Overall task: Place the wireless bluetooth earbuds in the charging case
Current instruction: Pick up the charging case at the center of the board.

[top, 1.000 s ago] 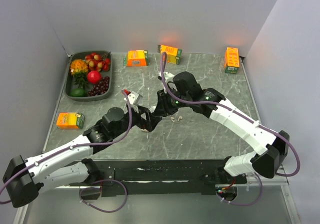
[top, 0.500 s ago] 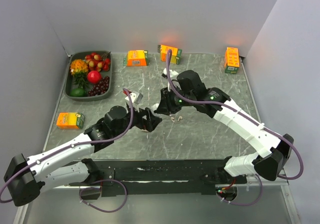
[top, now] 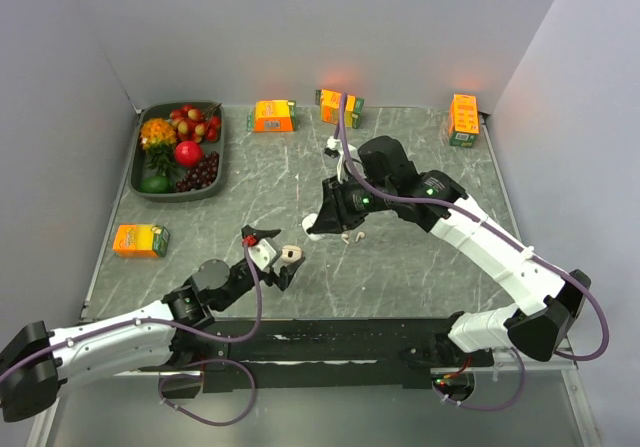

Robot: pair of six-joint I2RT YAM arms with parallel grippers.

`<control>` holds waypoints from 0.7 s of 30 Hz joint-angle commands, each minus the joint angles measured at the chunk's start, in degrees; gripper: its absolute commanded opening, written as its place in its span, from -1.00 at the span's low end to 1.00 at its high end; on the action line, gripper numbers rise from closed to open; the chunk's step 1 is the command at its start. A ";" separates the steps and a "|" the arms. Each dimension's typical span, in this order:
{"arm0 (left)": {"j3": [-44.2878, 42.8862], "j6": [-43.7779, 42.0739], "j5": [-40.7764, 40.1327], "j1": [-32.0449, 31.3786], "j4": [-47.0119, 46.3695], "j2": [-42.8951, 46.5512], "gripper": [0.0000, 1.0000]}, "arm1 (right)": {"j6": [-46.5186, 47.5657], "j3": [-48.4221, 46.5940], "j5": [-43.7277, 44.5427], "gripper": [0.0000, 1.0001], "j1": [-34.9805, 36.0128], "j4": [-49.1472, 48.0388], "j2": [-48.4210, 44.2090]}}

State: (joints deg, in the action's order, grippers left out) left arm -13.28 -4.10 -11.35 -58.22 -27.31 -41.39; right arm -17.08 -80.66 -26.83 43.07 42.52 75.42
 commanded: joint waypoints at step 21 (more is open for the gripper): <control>-5.88 -13.30 8.98 -0.76 -12.24 -7.21 0.50 | 0.56 -4.06 -2.26 -1.00 1.23 1.34 8.60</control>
State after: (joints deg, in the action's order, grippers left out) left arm -16.47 -14.48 -4.12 -58.70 -39.51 -47.70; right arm -16.82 -81.12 -28.21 43.53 44.21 82.13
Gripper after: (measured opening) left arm 0.751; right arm 0.336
